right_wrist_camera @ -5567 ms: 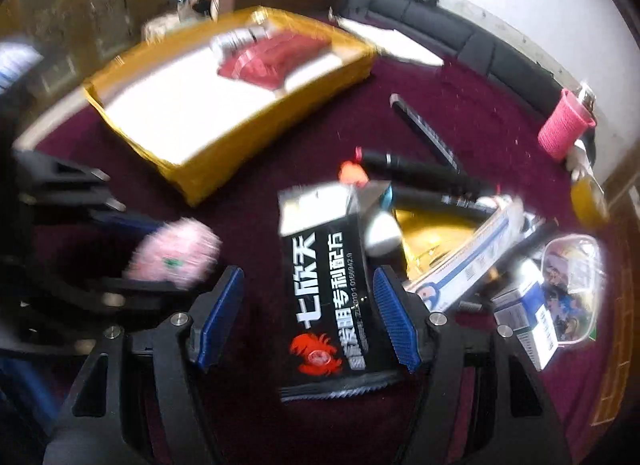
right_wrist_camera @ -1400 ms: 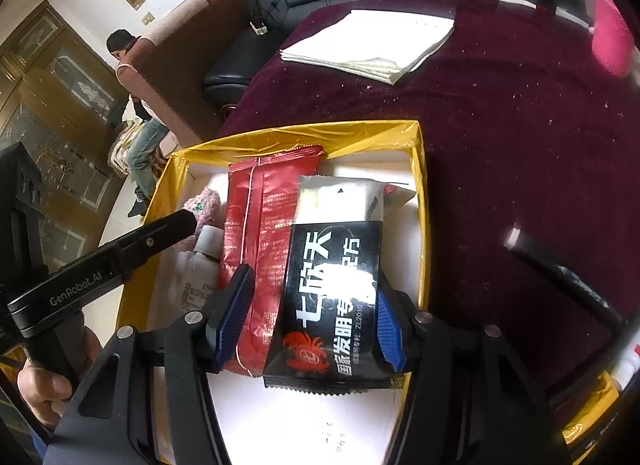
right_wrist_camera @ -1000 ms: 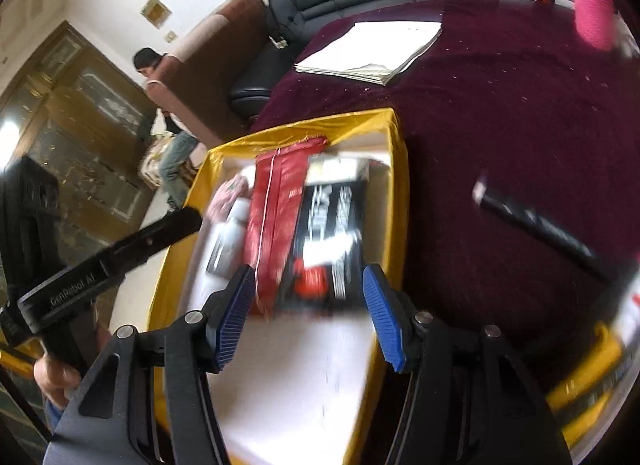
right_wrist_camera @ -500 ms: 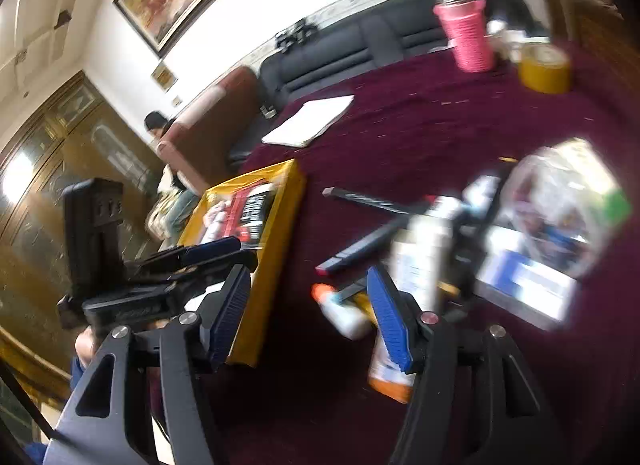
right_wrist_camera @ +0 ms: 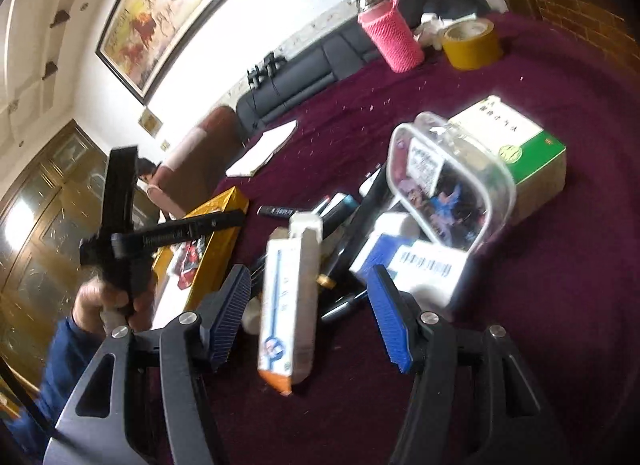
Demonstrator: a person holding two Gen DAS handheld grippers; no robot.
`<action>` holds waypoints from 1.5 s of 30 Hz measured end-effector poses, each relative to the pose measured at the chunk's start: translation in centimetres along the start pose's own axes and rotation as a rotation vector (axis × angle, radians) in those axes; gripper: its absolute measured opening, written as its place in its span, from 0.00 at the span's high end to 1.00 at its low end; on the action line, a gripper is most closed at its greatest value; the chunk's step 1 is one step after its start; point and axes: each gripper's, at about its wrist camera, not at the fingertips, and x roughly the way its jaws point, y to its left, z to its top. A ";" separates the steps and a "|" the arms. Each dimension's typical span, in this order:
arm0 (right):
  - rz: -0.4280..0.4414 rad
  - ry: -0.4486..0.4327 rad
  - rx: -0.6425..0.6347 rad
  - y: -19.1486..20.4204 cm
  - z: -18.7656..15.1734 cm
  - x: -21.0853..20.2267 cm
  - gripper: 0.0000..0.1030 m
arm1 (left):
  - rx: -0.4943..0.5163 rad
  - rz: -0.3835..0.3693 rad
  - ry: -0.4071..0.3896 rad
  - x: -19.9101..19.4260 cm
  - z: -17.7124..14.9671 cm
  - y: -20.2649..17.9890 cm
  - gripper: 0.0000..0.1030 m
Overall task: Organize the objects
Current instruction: 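Grasp a black marker with the left gripper while the right grasps the white medicine box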
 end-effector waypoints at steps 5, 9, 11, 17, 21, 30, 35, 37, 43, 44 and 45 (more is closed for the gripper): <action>0.075 -0.011 0.027 -1.7 0.1 0.2 0.42 | -0.005 0.034 0.044 4.3 2.7 -0.7 0.47; 0.073 -0.013 0.019 -1.8 0.2 0.1 0.42 | -0.035 0.005 0.140 7.5 2.7 -0.3 0.47; 0.091 -0.013 0.022 -1.8 0.1 -0.1 0.42 | -0.019 0.011 0.172 8.0 2.0 -0.6 0.47; 0.124 0.002 0.021 -1.7 0.0 0.0 0.42 | 0.010 -0.020 0.286 6.1 -1.1 -1.2 0.47; 0.134 0.005 0.019 -1.6 -0.2 0.0 0.42 | 0.054 -0.038 0.311 3.8 -3.4 -1.5 0.47; 0.125 0.003 0.024 -1.7 -0.2 0.0 0.42 | 0.171 -0.087 0.329 2.2 -7.9 -4.5 0.47; 0.125 0.004 0.026 -1.7 -0.2 0.0 0.42 | 0.210 -0.011 0.262 2.0 -8.5 -5.1 0.54; 0.126 -0.002 0.026 -1.7 -0.2 -0.1 0.42 | 0.221 -0.019 0.239 1.8 -8.5 -5.5 0.79; 0.118 0.011 0.022 -1.6 -0.1 0.2 0.42 | 0.223 0.080 0.174 0.9 -10.5 -7.9 0.89; 0.122 0.021 0.012 -1.4 -0.1 0.3 0.42 | 0.204 0.062 0.170 0.9 -10.4 -7.5 0.89; 0.125 0.029 0.001 -1.2 -0.1 0.3 0.42 | 0.185 0.045 0.164 0.5 -11.0 -7.4 0.89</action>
